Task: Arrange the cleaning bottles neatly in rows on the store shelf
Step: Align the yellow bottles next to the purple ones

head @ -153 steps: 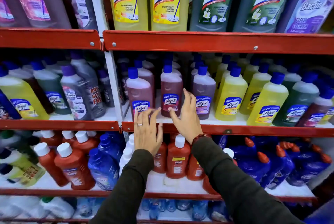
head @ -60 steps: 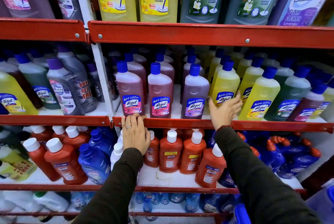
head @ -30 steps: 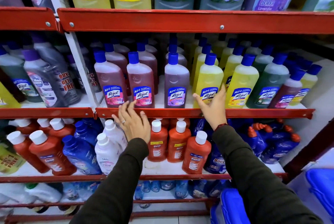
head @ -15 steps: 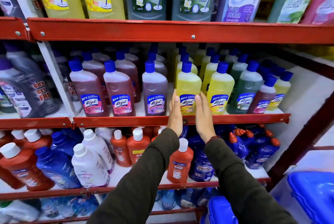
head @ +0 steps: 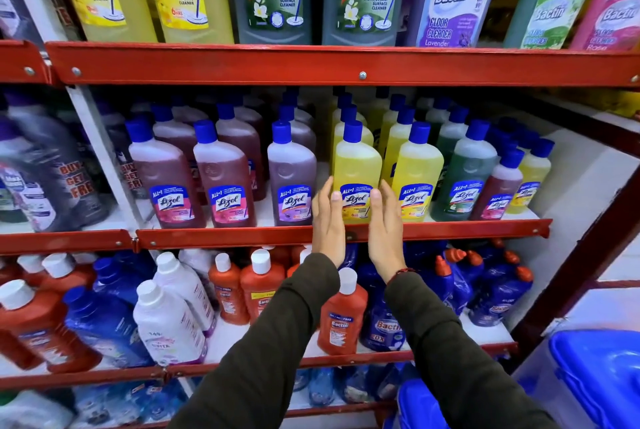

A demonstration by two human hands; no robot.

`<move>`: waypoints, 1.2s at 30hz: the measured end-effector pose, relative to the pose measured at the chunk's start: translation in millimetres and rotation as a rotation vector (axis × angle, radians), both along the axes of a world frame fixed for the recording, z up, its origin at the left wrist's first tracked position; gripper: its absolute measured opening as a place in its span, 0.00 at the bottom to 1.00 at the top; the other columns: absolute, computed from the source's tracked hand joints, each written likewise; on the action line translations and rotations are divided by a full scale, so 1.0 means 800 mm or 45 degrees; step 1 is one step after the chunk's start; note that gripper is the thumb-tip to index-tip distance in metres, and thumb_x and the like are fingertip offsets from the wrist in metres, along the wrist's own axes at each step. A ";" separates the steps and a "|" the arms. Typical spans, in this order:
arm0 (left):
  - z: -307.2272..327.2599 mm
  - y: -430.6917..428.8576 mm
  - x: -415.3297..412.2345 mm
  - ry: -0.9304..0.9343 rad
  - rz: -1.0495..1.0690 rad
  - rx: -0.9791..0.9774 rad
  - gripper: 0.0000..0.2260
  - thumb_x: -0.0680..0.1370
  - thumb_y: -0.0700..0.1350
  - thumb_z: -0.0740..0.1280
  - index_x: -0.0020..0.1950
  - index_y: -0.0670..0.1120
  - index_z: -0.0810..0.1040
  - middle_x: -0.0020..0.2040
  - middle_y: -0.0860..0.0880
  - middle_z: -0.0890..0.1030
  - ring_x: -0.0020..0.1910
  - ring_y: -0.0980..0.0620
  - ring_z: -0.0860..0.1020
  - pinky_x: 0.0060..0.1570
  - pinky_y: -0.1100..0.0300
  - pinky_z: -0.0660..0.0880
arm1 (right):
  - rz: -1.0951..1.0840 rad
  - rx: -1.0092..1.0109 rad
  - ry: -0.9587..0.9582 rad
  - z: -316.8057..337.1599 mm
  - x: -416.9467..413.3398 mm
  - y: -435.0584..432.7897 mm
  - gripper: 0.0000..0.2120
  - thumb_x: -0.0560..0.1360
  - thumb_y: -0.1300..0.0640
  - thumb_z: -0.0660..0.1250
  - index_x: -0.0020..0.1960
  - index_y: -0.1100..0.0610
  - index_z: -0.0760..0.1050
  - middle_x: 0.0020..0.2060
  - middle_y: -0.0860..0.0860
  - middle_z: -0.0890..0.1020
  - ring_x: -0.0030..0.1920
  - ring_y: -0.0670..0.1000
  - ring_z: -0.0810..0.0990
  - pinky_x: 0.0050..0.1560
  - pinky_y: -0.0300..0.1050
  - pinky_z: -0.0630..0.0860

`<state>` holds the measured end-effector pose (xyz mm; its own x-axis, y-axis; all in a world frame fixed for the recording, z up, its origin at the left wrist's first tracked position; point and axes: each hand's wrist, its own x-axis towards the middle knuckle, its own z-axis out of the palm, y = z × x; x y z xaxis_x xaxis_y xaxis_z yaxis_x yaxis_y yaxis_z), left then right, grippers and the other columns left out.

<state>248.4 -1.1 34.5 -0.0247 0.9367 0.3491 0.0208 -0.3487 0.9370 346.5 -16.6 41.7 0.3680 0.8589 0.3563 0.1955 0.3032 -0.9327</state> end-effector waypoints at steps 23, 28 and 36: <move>0.005 0.007 -0.113 -0.153 0.045 0.033 0.22 0.77 0.73 0.51 0.71 0.77 0.58 0.82 0.53 0.61 0.79 0.54 0.63 0.77 0.43 0.65 | 0.423 -0.029 0.190 0.009 -0.117 0.012 0.25 0.81 0.36 0.51 0.77 0.40 0.58 0.70 0.36 0.71 0.66 0.29 0.73 0.64 0.32 0.75; 0.004 0.005 -0.120 -0.158 0.023 0.025 0.27 0.79 0.71 0.52 0.78 0.68 0.59 0.81 0.53 0.63 0.77 0.54 0.66 0.75 0.44 0.67 | 0.365 -0.013 0.198 0.001 -0.121 0.015 0.28 0.82 0.37 0.51 0.81 0.43 0.58 0.78 0.46 0.68 0.75 0.44 0.71 0.72 0.44 0.73; -0.011 -0.006 -0.143 -0.097 0.231 0.126 0.24 0.83 0.58 0.53 0.78 0.52 0.64 0.73 0.48 0.72 0.71 0.57 0.71 0.63 0.68 0.73 | -0.107 0.166 0.152 -0.013 -0.161 0.004 0.16 0.86 0.50 0.55 0.68 0.55 0.74 0.61 0.50 0.73 0.60 0.32 0.73 0.58 0.34 0.75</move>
<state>133.7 -6.1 25.9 -0.2194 0.8758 0.4300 0.0223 -0.4361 0.8996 218.1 -13.5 31.0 0.4825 0.7728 0.4122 0.1153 0.4105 -0.9046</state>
